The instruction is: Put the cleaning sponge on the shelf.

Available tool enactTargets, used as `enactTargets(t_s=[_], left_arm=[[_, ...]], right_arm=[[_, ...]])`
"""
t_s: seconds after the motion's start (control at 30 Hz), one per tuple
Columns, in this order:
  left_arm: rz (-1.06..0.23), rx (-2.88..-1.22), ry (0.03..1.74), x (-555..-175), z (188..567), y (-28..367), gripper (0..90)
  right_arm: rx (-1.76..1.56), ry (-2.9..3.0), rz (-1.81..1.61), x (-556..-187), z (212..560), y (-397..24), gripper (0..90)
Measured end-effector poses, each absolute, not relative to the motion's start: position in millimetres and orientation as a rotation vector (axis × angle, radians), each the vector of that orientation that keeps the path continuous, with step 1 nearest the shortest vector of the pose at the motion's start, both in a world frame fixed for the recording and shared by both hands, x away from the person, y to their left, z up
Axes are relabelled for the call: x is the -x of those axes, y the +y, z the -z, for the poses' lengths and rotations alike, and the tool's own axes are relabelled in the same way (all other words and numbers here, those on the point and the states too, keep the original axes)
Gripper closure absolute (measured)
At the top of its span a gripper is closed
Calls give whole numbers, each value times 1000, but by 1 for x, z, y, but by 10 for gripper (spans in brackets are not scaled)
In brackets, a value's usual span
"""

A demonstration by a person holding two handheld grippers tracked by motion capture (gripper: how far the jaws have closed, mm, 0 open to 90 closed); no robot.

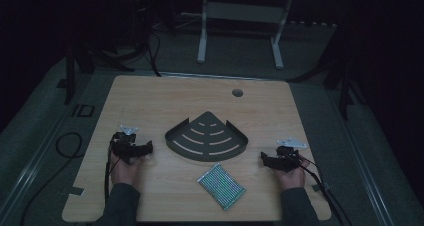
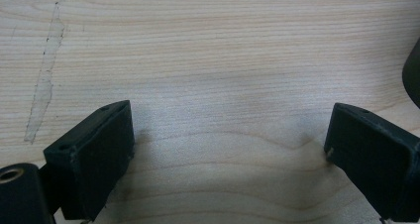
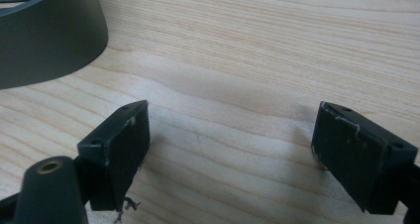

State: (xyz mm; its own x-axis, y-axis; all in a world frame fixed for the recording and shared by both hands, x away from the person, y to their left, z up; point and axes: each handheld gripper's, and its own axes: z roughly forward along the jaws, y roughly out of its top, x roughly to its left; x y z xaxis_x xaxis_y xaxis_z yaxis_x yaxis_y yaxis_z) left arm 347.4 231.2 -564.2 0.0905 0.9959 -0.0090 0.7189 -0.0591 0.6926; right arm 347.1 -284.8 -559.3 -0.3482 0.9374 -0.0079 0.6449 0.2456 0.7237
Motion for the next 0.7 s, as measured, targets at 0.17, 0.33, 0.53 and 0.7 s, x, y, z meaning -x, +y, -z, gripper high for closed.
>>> enactTargets(t_s=[0.17, 0.33, 0.53, 0.7], left_arm=[[-667, -1835, 1682, -347, 564, 231, 55], [-667, -1835, 1682, -347, 564, 231, 55], [-667, -1836, 1682, -347, 564, 231, 55], [-667, -1835, 1682, -347, 564, 231, 55]], right_arm=[[-1440, 2091, -883, -347, 556, -288, 264], [-1331, 2057, -832, -342, 543, -286, 371], [-1227, 2131, -780, -334, 530, -281, 389], [-1195, 2149, -787, -327, 524, -279, 388]])
